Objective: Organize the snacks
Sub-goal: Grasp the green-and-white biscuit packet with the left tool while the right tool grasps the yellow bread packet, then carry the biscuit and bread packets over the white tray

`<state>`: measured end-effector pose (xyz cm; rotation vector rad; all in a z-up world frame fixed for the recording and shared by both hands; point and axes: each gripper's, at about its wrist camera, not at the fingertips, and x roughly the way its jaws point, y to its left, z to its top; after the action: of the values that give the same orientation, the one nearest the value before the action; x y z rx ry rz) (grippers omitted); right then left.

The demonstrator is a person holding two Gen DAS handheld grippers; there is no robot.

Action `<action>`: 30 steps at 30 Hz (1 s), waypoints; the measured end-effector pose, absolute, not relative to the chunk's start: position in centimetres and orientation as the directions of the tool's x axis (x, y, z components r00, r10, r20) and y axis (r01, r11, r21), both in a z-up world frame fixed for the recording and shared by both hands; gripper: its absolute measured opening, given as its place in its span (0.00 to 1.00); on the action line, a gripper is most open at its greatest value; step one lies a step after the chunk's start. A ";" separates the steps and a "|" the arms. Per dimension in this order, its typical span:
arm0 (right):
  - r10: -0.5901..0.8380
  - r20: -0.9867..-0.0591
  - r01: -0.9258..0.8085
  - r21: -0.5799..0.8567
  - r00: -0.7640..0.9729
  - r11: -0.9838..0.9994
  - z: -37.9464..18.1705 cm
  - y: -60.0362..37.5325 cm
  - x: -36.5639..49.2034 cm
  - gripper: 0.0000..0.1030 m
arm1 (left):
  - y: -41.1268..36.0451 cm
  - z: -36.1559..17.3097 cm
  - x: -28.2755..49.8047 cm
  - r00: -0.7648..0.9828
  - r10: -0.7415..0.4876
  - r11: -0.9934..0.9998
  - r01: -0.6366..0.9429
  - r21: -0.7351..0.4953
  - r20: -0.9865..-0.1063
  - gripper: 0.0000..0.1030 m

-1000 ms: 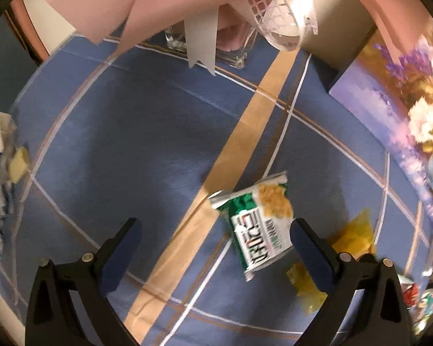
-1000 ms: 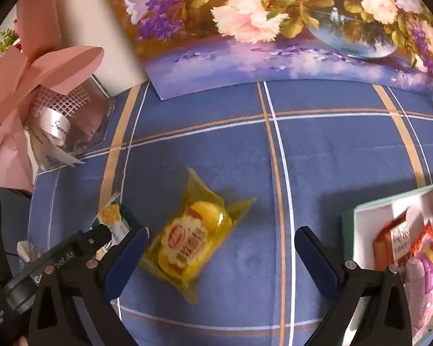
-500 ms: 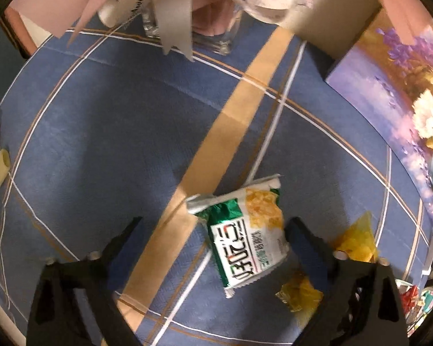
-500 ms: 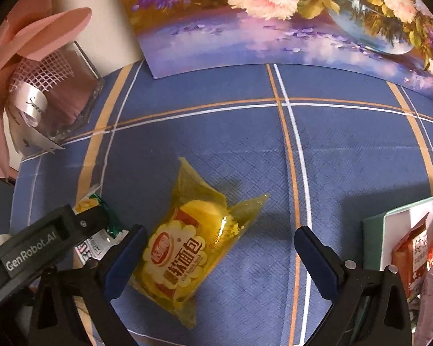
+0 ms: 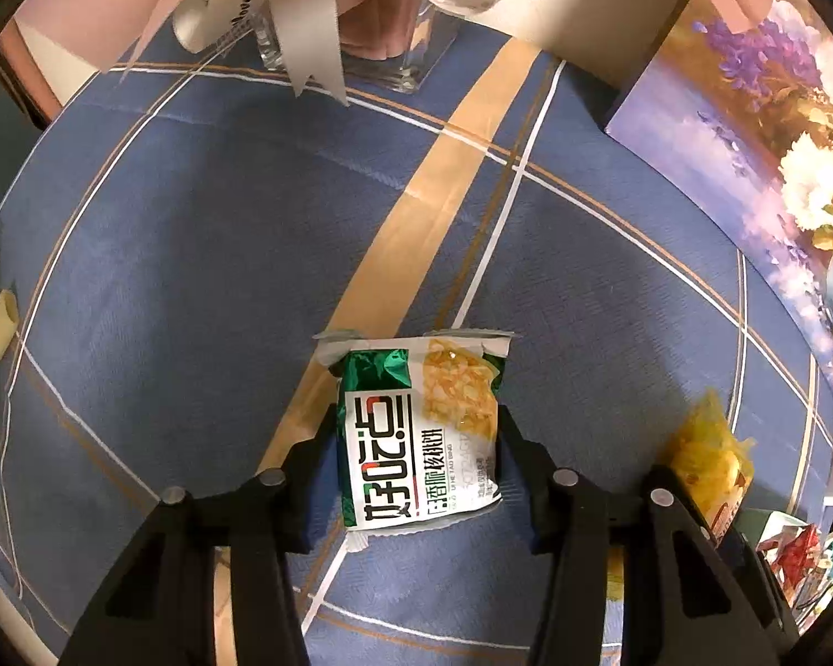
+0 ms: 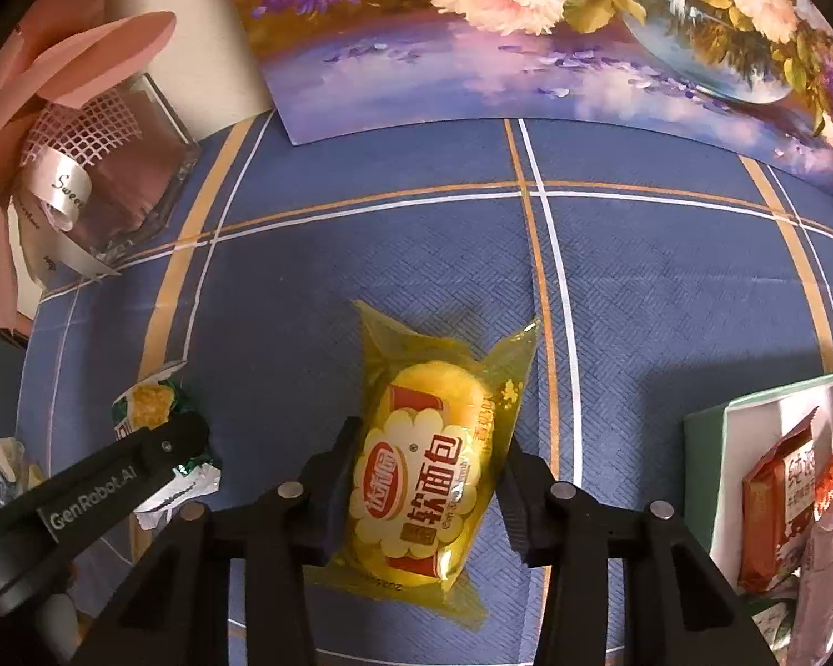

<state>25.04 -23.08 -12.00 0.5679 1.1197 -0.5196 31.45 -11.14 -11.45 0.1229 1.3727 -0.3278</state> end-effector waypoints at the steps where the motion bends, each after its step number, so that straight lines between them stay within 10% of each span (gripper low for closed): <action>1: -0.103 -0.932 0.645 0.158 0.347 0.747 -11.9 -23.0 24.9 0.43 | -11.0 -11.5 31.3 0.155 -0.163 0.950 0.290 -0.112 -0.974 0.50; 30: -0.131 -0.919 0.661 0.163 0.373 0.732 -4.3 -20.2 8.0 0.42 | -8.2 -4.8 17.4 0.115 -0.266 0.937 0.262 -0.229 -0.957 0.50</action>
<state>8.02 -20.18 -4.30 0.5713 1.0785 -0.5443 17.39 -8.20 -4.78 -0.0038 1.4028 -0.3870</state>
